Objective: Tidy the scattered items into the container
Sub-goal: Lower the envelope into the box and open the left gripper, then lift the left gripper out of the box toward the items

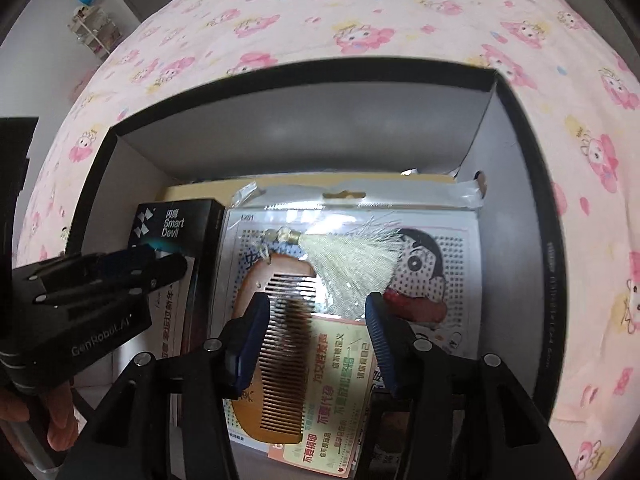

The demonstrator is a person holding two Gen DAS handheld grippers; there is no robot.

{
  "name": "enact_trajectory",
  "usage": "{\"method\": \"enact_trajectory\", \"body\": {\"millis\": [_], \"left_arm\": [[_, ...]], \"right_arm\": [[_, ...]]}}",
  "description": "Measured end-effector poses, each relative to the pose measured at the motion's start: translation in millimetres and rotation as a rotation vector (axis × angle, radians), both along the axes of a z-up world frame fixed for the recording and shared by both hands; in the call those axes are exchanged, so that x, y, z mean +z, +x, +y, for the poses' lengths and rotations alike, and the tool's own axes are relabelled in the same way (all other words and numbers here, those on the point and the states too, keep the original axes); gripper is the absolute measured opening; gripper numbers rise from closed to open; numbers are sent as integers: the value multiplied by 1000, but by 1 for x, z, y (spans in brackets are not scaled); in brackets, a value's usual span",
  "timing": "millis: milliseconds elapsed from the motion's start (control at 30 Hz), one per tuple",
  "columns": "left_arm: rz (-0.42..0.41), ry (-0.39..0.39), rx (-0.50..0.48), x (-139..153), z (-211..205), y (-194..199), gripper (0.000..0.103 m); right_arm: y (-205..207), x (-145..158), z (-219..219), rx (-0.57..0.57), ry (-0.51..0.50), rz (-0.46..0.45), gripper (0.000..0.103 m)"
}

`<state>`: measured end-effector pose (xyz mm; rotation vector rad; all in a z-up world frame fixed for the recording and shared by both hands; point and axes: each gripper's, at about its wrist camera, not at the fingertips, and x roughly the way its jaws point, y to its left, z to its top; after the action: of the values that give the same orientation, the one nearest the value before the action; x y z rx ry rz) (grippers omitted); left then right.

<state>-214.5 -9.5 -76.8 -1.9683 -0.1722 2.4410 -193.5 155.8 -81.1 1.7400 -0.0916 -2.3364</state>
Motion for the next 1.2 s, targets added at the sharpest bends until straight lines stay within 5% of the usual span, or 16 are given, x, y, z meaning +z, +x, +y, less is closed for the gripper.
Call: {"method": "enact_trajectory", "body": {"millis": [133, 267, 467, 600, 900, 1200], "left_arm": [[59, 58, -3, 9, -2, 10, 35], [21, 61, -10, 1, -1, 19, 35], [-25, 72, 9, 2, -11, 34, 43], [10, 91, 8, 7, -18, 46, 49], [217, 153, -20, 71, -23, 102, 55], [302, 126, -48, 94, -7, 114, 57]], "right_arm": [[7, 15, -1, -24, 109, 116, 46], [19, 21, -14, 37, 301, 208, 46], [26, -4, -8, 97, 172, 30, 46], [26, 5, 11, 40, -85, -63, 46], [63, 68, 20, -65, 77, 225, 47], [95, 98, -9, -50, 115, 332, 48]]}}
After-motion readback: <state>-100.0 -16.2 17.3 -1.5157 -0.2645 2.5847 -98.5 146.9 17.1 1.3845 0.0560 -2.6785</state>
